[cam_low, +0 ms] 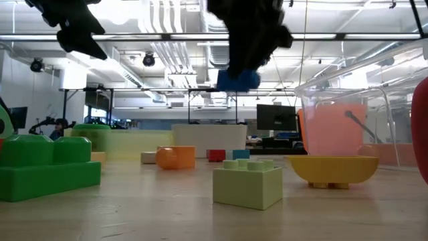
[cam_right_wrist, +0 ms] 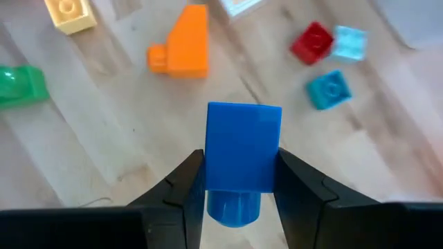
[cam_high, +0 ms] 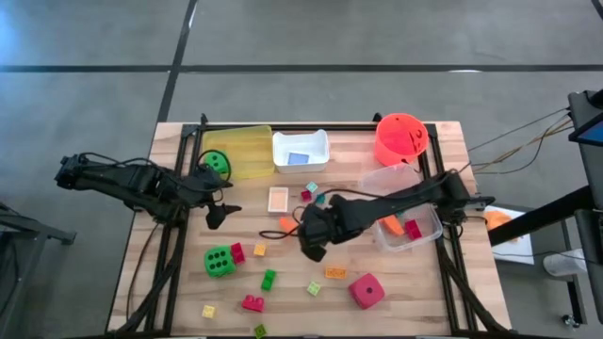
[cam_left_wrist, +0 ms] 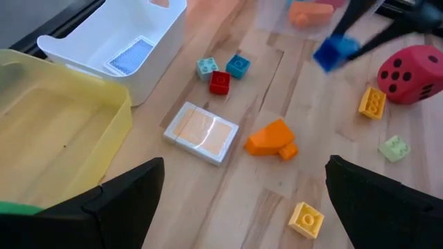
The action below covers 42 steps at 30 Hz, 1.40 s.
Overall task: Pick & Place Toys
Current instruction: Put the dark blue game piece into the transparent bin
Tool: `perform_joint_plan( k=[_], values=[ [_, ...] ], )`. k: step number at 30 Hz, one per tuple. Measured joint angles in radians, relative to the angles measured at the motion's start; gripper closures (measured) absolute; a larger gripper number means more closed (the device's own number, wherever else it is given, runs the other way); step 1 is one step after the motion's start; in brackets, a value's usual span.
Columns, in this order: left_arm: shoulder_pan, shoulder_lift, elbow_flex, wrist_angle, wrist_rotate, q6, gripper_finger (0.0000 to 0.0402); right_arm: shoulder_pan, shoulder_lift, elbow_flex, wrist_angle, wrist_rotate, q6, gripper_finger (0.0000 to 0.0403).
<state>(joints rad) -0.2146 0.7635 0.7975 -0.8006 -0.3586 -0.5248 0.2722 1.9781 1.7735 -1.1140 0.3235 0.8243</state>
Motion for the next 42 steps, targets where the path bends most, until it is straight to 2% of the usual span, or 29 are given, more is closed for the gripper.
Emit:
perform_joint_plan(
  k=[10, 19, 23, 28, 34, 40, 42],
  values=[
    [0.000, 0.000, 0.000, 0.004, 0.000, 0.004, 0.0016, 0.005, -0.208, -0.133, -0.027, 0.043, 0.073, 0.0276],
    [0.000, 0.000, 0.000, 0.005, -0.008, 0.004, 0.0016, 0.005, -0.415, -0.313, -0.103, 0.043, 0.282, 0.0276],
    [0.000, 0.000, 0.000, 0.007, -0.008, 0.004, 0.0016, 0.005, -0.494, -0.357, -0.188, 0.043, 0.386, 0.0276],
    [0.000, 0.000, 0.000, 0.008, -0.008, 0.004, 0.0016, 0.005, -0.574, -0.390, -0.230, 0.036, 0.426, 0.0276],
    [0.000, 0.000, 0.000, 0.008, -0.008, 0.004, 0.0016, 0.005, -0.627, -0.408, -0.396, -0.043, 0.390, 0.0276],
    [0.000, 0.000, 0.000, 0.008, -0.008, 0.004, 0.0016, 0.006, -0.649, -0.486, -0.366, -0.159, 0.055, 0.0276],
    [0.000, 0.000, 0.000, 0.008, -0.008, 0.004, 0.0016, 0.006, -0.650, -0.524, -0.336, -0.166, -0.043, 0.0276]
  ],
)
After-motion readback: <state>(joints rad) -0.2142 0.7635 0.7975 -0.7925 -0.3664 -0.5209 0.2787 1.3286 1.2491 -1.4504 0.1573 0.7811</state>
